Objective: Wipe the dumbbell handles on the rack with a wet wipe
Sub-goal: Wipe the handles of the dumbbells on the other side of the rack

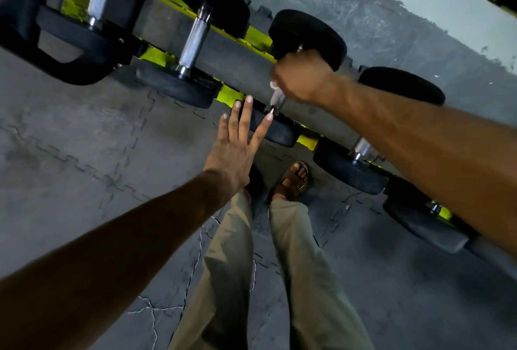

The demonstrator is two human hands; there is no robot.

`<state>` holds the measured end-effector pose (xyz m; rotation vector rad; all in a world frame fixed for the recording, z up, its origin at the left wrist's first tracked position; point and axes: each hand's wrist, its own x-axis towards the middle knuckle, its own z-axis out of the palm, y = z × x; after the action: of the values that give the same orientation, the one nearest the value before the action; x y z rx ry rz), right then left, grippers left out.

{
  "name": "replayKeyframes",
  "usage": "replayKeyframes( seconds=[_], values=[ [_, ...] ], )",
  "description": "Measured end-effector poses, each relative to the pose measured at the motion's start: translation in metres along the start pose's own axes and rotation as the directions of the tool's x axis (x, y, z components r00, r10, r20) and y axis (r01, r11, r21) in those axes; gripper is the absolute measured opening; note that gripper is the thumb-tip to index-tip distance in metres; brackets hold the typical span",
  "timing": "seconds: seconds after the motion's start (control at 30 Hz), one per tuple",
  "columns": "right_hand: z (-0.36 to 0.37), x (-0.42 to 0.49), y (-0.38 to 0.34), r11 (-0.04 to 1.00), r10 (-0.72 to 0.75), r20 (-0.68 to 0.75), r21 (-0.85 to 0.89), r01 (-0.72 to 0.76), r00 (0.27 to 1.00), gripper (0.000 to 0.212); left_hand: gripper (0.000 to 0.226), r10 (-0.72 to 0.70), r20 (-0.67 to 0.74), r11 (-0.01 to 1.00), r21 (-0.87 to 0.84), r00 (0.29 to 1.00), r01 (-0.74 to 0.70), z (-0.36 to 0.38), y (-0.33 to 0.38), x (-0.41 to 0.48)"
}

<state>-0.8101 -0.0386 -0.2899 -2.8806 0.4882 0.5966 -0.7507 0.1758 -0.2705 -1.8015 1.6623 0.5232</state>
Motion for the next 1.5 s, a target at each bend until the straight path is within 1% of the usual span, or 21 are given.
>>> replayKeyframes(
  seconds=[0.13,0.27,0.3,0.37,0.4,0.43,0.47,0.5,0.53,0.6,0.63,0.67,0.73,0.83,0.9,0.97,1.03,1.13,1.23,1.33,1.5],
  values=[
    [0.022,-0.032,-0.007,0.985,-0.169,-0.013,0.033,0.169,0.986,0.026,0.142,0.009,-0.074,1.000,-0.011,0.997,-0.010,0.011,0.000,0.004],
    [0.042,-0.032,0.019,0.989,-0.002,-0.283,0.143,0.044,0.959,0.034,0.142,-0.012,-0.111,0.999,-0.032,0.994,0.008,0.018,0.002,0.006],
    [0.048,-0.032,0.012,0.991,-0.043,-0.283,0.109,0.076,0.958,0.032,0.141,-0.009,-0.118,1.000,-0.027,0.993,0.006,0.021,0.002,0.006],
    [0.054,-0.035,-0.002,0.967,-0.241,-0.189,0.040,0.253,0.952,0.032,0.141,-0.013,-0.132,1.000,-0.011,0.991,0.012,0.023,0.002,0.006],
    [0.056,-0.036,-0.002,0.964,-0.251,-0.172,0.043,0.262,0.953,0.032,0.142,-0.010,-0.139,1.000,-0.007,0.990,0.009,0.023,0.001,0.006],
    [0.056,-0.036,0.001,0.979,-0.157,-0.232,0.088,0.182,0.960,0.030,0.142,-0.002,-0.143,1.000,0.001,0.990,0.002,0.022,0.001,0.007],
    [0.058,-0.034,0.006,0.981,0.033,-0.323,0.192,0.032,0.946,0.027,0.141,0.011,-0.145,1.000,0.004,0.989,-0.010,0.023,0.002,0.007],
    [0.061,-0.032,0.009,0.937,0.243,-0.388,0.331,-0.112,0.889,0.024,0.139,0.018,-0.140,1.000,0.004,0.990,-0.018,0.022,0.002,0.007],
    [0.064,-0.031,0.006,0.840,0.425,-0.382,0.505,-0.200,0.820,0.020,0.136,0.020,-0.135,1.000,0.001,0.991,-0.020,0.022,0.002,0.006],
    [0.069,-0.035,-0.019,0.571,0.657,-0.288,0.793,-0.210,0.697,0.012,0.127,0.018,-0.146,1.000,0.001,0.989,-0.018,0.022,0.001,0.006],
    [0.070,-0.036,-0.033,0.413,0.734,-0.190,0.887,-0.207,0.652,0.010,0.124,0.018,-0.154,1.000,-0.003,0.988,-0.018,0.022,0.000,0.007],
    [0.074,-0.034,-0.044,0.254,0.783,-0.057,0.938,-0.236,0.619,0.011,0.123,0.020,-0.157,1.000,-0.006,0.987,-0.021,0.022,0.000,0.008],
    [0.085,-0.027,-0.055,0.020,0.797,0.167,0.953,-0.301,0.580,0.012,0.122,0.026,-0.157,1.000,-0.010,0.987,-0.028,0.022,0.000,0.007],
    [0.082,-0.003,-0.028,-0.353,0.814,0.370,0.927,-0.125,0.448,0.013,0.123,0.038,-0.157,0.999,-0.003,0.987,-0.039,0.018,0.000,0.006],
    [0.073,0.005,-0.009,-0.498,0.755,0.460,0.866,-0.047,0.467,0.017,0.131,0.046,-0.143,0.999,-0.004,0.989,-0.048,0.019,-0.001,0.007],
    [0.074,0.004,-0.017,-0.575,0.665,0.525,0.814,-0.086,0.532,0.028,0.135,0.048,-0.150,0.998,-0.022,0.988,-0.052,0.021,-0.002,0.007],
    [0.083,-0.005,-0.034,-0.644,0.553,0.604,0.747,-0.166,0.573,0.025,0.136,0.049,-0.155,0.998,-0.041,0.987,-0.056,0.023,-0.001,0.004],
    [0.079,-0.004,-0.023,-0.771,0.410,0.660,0.620,-0.148,0.630,0.025,0.136,0.060,-0.148,0.997,-0.039,0.987,-0.066,0.022,-0.001,0.004],
    [0.072,0.021,0.008,-0.892,0.384,0.685,0.448,0.058,0.619,0.027,0.128,0.065,-0.165,0.994,-0.078,0.984,-0.079,0.023,-0.002,0.007],
    [0.081,0.029,0.009,-0.936,0.351,0.695,0.283,0.209,0.628,0.035,0.127,0.080,-0.159,0.993,-0.077,0.984,-0.094,0.023,-0.003,0.009],
    [0.079,0.015,-0.011,-0.917,0.387,0.715,0.366,0.159,0.582,0.036,0.126,0.080,-0.107,0.993,-0.077,0.991,-0.089,0.020,-0.002,0.005]
  ],
)
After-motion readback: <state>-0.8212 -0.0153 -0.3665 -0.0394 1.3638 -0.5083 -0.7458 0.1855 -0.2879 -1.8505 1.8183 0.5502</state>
